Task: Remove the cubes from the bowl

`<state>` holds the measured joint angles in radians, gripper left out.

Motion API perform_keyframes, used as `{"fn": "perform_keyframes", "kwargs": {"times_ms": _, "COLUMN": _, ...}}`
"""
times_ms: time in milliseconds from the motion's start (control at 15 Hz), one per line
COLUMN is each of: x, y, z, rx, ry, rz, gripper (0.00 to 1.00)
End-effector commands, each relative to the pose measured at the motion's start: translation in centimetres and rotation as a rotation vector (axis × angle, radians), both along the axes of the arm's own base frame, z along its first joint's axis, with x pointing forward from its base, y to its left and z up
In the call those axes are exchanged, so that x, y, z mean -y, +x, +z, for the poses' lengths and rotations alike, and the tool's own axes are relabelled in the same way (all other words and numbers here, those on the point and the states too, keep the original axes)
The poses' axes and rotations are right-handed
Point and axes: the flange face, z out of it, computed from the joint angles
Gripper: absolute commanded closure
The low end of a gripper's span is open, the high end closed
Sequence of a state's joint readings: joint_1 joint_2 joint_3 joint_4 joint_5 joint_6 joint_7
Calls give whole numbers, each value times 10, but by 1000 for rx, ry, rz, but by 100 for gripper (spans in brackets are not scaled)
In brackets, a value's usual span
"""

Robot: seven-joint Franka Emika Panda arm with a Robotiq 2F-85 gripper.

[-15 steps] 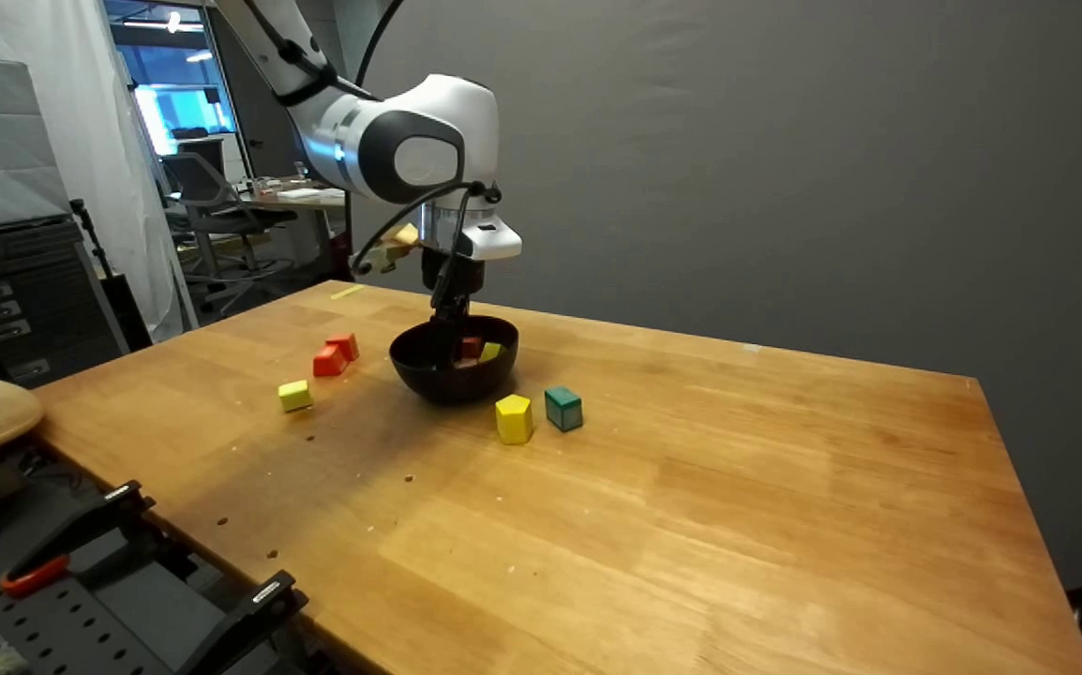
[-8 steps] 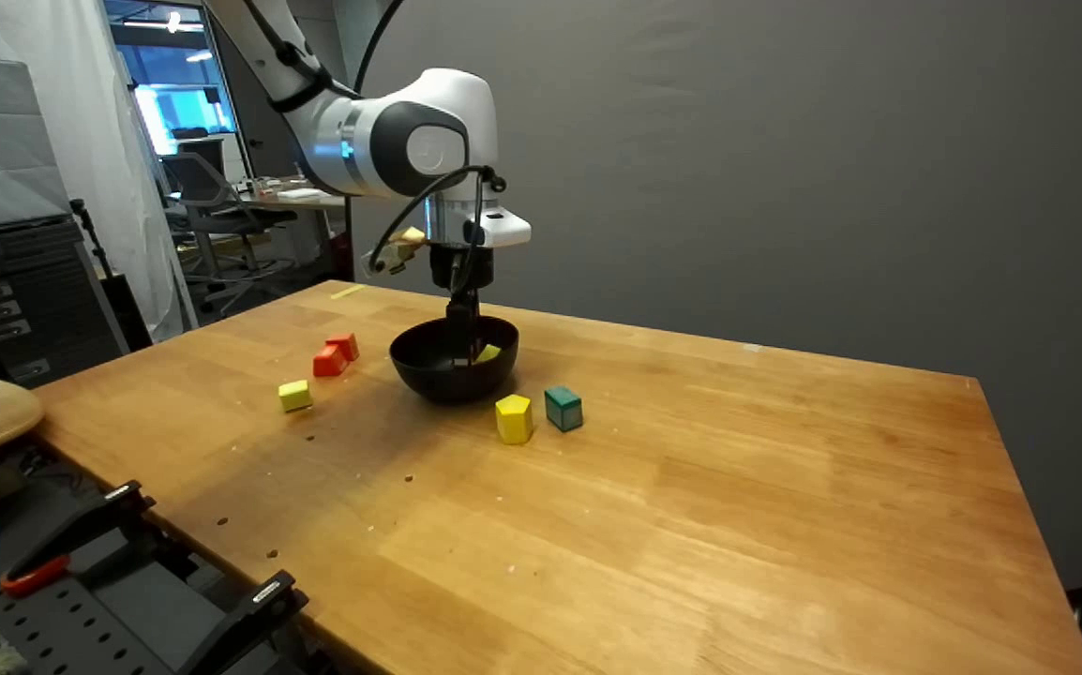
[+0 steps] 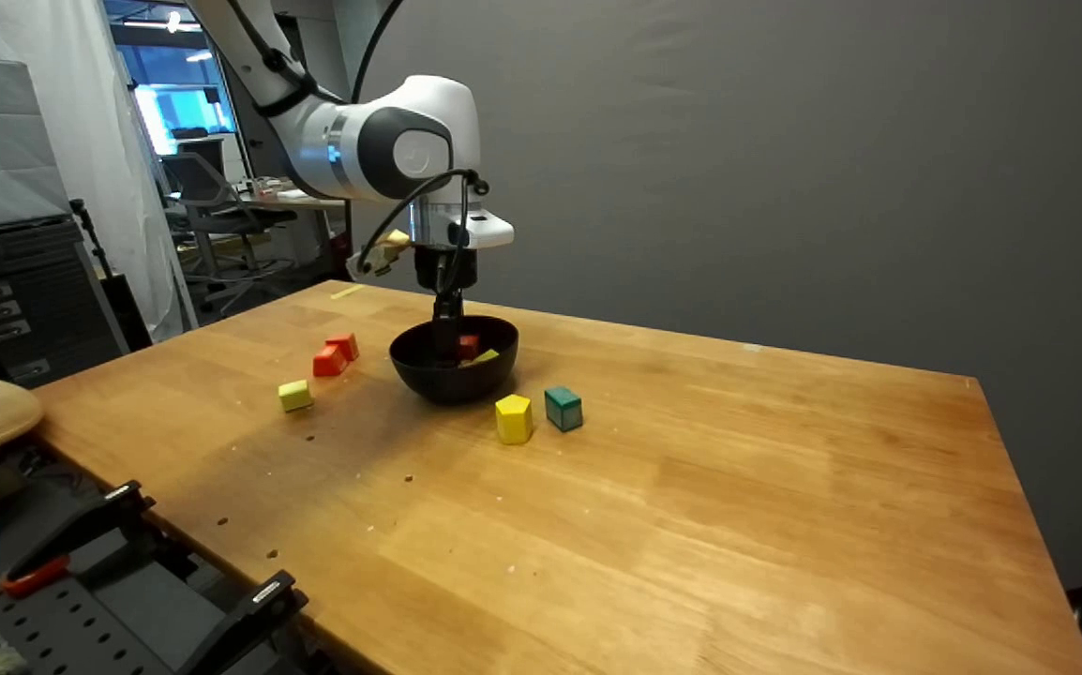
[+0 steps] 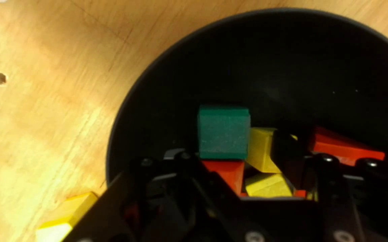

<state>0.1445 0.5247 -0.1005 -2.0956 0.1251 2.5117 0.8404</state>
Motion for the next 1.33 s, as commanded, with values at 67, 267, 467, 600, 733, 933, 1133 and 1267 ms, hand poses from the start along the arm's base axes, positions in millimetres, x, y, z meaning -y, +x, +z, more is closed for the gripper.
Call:
{"fn": "perform_keyframes", "kwargs": {"times_ms": 67, "x": -9, "y": 1, "z": -5, "rx": 0, "ry": 1, "rz": -4, "gripper": 49}}
{"fn": "perform_keyframes", "kwargs": {"times_ms": 267, "x": -6, "y": 3, "z": 2, "rx": 10, "ry": 18, "rz": -15, "gripper": 54}}
{"fn": "perform_keyframes", "kwargs": {"times_ms": 467, "x": -3, "y": 5, "z": 35, "rx": 42, "ry": 54, "rz": -33, "gripper": 79}}
{"fn": "perform_keyframes", "kwargs": {"times_ms": 600, "x": -2, "y": 5, "z": 66, "rx": 83, "ry": 48, "rz": -31, "gripper": 93}}
{"fn": "perform_keyframes", "kwargs": {"times_ms": 733, "x": -2, "y": 6, "z": 97, "rx": 127, "ry": 65, "rz": -34, "gripper": 100}}
{"fn": "perform_keyframes", "kwargs": {"times_ms": 933, "x": 0, "y": 9, "z": 127, "rx": 163, "ry": 77, "rz": -47, "gripper": 100}}
{"fn": "perform_keyframes", "kwargs": {"times_ms": 1133, "x": 3, "y": 9, "z": 122, "rx": 134, "ry": 69, "rz": -59, "gripper": 72}}
{"fn": "perform_keyframes", "kwargs": {"times_ms": 1267, "x": 4, "y": 6, "z": 105, "rx": 89, "ry": 67, "rz": -62, "gripper": 69}}
